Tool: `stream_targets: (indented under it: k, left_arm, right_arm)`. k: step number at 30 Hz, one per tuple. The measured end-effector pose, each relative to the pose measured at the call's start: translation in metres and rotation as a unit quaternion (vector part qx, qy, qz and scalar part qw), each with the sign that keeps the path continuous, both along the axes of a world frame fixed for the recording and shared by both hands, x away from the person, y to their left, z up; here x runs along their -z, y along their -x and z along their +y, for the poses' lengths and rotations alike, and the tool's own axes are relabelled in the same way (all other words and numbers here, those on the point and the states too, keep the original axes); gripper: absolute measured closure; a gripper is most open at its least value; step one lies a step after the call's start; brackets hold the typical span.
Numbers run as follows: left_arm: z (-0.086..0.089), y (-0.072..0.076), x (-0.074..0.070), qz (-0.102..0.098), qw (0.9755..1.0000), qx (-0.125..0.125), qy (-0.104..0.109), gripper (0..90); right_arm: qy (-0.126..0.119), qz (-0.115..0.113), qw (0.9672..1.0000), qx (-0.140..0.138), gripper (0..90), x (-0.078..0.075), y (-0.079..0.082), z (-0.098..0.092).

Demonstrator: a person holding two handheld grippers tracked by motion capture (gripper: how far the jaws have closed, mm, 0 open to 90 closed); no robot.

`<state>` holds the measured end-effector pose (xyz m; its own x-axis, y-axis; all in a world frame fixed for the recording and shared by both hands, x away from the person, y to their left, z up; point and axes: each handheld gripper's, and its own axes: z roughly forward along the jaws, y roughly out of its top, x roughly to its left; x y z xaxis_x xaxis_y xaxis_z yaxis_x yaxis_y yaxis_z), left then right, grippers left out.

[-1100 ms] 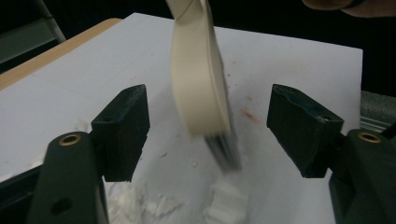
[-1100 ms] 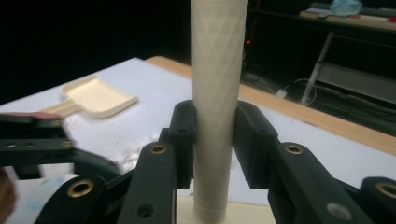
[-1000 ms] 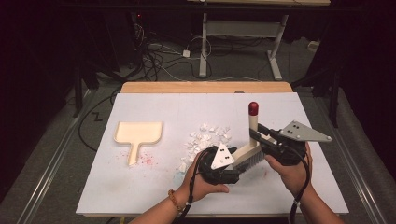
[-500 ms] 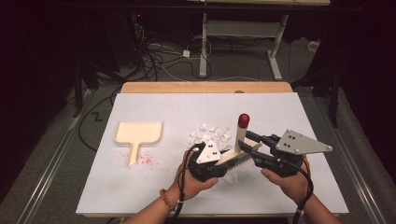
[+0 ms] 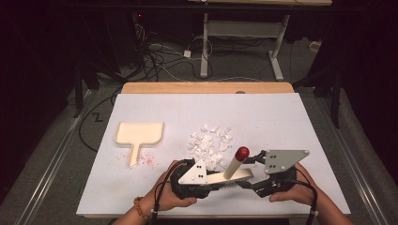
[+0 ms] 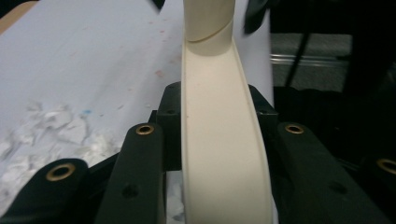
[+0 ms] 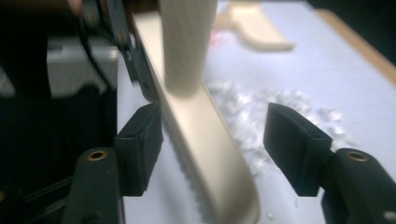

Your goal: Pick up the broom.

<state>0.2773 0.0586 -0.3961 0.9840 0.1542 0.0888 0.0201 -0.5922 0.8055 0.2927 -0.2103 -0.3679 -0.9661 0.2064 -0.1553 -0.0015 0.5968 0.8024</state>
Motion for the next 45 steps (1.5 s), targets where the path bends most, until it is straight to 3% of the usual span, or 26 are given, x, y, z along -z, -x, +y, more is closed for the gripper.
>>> stream_targets:
  k: [2, 5, 8, 12, 14, 16, 23, 27, 28, 32, 34, 36, 40, 41, 44, 45]
  left_arm:
    - [0.0, 0.004, -0.002, -0.007, 0.9998, 0.014, -0.013, 64.8]
    - [-0.001, 0.008, -0.001, -0.005, 0.9994, 0.033, -0.014, 64.8]
    - [-0.003, 0.009, 0.003, 0.001, 0.9991, 0.04, -0.015, 64.7]
    - [-0.007, 0.008, 0.009, 0.005, 0.9985, 0.049, -0.023, 64.6]
    - [-0.007, 0.007, 0.009, 0.007, 0.9988, 0.045, -0.015, 64.2]
    - [-0.005, 0.005, 0.009, -0.002, 0.9993, 0.036, -0.009, 62.3]
    - [0.012, 0.0, 0.001, -0.038, 0.9988, -0.019, 0.022, 45.8]
    - [0.027, 0.0, -0.001, -0.085, 0.9927, -0.084, 0.013, 39.4]
    - [0.03, 0.0, -0.001, -0.088, 0.9916, -0.094, 0.011, 34.8]
    - [0.047, 0.0, 0.006, -0.104, 0.9835, -0.148, -0.002, 27.3]
    - [0.057, 0.0, 0.012, -0.114, 0.9781, -0.174, -0.011, 25.0]
    - [0.068, 0.0, 0.019, -0.107, 0.9753, -0.193, -0.013, 22.9]
    - [0.094, 0.0, 0.032, -0.097, 0.9673, -0.234, -0.013, 21.1]
    - [0.1, 0.002, 0.036, -0.094, 0.9645, -0.246, -0.018, 20.9]
    - [0.119, 0.005, 0.046, -0.078, 0.9601, -0.268, -0.013, 20.5]
    - [0.124, 0.006, 0.049, -0.077, 0.9573, -0.278, -0.017, 20.5]
  right_arm:
    - [0.029, 0.004, 0.9995, -0.009, 36.3, 0.007, 0.0, 0.008]
    - [0.053, 0.024, 0.9971, -0.049, 43.0, 0.017, 0.001, 0.016]
    - [0.06, 0.051, 0.9941, -0.074, 51.4, 0.023, 0.002, 0.022]
    - [0.065, 0.065, 0.9905, -0.102, 61.1, 0.03, 0.002, 0.027]
    - [0.058, 0.072, 0.9894, -0.113, 66.4, 0.032, 0.001, 0.028]
    - [0.058, 0.057, 0.9908, -0.108, 67.6, 0.033, 0.002, 0.028]
    - [0.055, 0.042, 0.9949, -0.073, 67.9, 0.03, -0.003, 0.023]
    - [0.043, 0.034, 0.9978, -0.037, 67.9, 0.025, -0.008, 0.015]
    - [0.039, 0.031, 0.9982, -0.032, 67.9, 0.024, -0.009, 0.012]
    - [0.027, 0.022, 0.9994, 0.005, 67.9, 0.019, -0.014, 0.002]
    - [0.021, 0.019, 0.9992, 0.027, 67.9, 0.016, -0.017, -0.003]
    - [0.013, 0.016, 0.9988, 0.044, 67.9, 0.014, -0.021, -0.008]
    - [-0.004, 0.01, 0.9969, 0.078, 67.9, 0.009, -0.029, -0.019]
    - [-0.011, 0.009, 0.9962, 0.086, 67.9, 0.007, -0.031, -0.022]
    - [-0.022, 0.0, 0.9933, 0.113, 67.9, 0.002, -0.038, -0.031]
    - [-0.026, 0.0, 0.9918, 0.125, 67.9, 0.001, -0.04, -0.034]
